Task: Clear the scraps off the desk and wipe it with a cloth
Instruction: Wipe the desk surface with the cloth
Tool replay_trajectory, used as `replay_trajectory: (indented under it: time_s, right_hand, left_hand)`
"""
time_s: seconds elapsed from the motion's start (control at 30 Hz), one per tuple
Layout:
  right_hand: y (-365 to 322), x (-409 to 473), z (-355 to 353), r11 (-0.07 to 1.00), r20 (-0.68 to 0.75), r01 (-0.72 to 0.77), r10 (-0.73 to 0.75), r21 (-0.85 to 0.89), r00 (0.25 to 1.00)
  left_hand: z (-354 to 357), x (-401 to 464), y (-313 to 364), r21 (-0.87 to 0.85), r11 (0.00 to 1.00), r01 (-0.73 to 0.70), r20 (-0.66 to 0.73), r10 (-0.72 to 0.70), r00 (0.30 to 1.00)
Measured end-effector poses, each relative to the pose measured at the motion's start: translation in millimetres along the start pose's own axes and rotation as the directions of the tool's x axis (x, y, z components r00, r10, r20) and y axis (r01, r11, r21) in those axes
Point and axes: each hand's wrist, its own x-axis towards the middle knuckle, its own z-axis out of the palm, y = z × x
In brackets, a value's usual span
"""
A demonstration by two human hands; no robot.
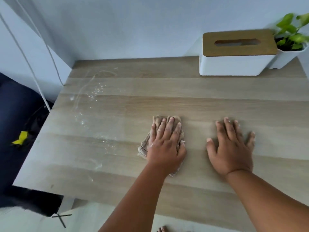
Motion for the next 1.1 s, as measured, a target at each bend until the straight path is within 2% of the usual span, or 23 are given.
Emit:
replay_trajectory:
  time_s: [0.23,0.43,0.5,0.7,0.87,0.97,1.1]
  right_hand:
    - [1,-4,-5,0.995,-0.045,0.016,-0.011,0.094,0.999]
    - [-4,-14,-8,0.991,-0.060,0.017,-0.009,0.134,0.998]
    - [-17,-22,-9,0.981,-0.061,0.006,0.006,0.196,0.998]
    - [-76,-66,3,0.948,-0.050,0.182,-0.175,0.259,0.983]
    - [-118,-76,19,0.918,-0.044,0.262,-0.261,0.298,0.964]
    - [-139,-72,25,0.932,-0.034,0.251,-0.251,0.261,0.967]
    - [-169,-67,32,0.978,0.044,0.140,-0.148,0.152,0.988]
  left_hand:
    - [-5,-92,12,-0.018,0.998,0.065,0.024,-0.064,0.998]
    - [-16,-136,2,-0.009,0.989,0.145,0.073,-0.144,0.987]
    - [-18,-149,-4,-0.001,0.985,0.175,0.073,-0.175,0.982]
    - [-25,-176,-21,0.044,0.957,0.287,0.074,-0.290,0.954]
    - [-32,-192,-50,0.067,0.907,0.415,0.050,-0.419,0.907]
    - [-37,-201,-73,0.162,0.867,0.472,0.037,-0.483,0.875]
    - [-44,-199,-103,0.189,0.811,0.554,0.049,-0.571,0.819]
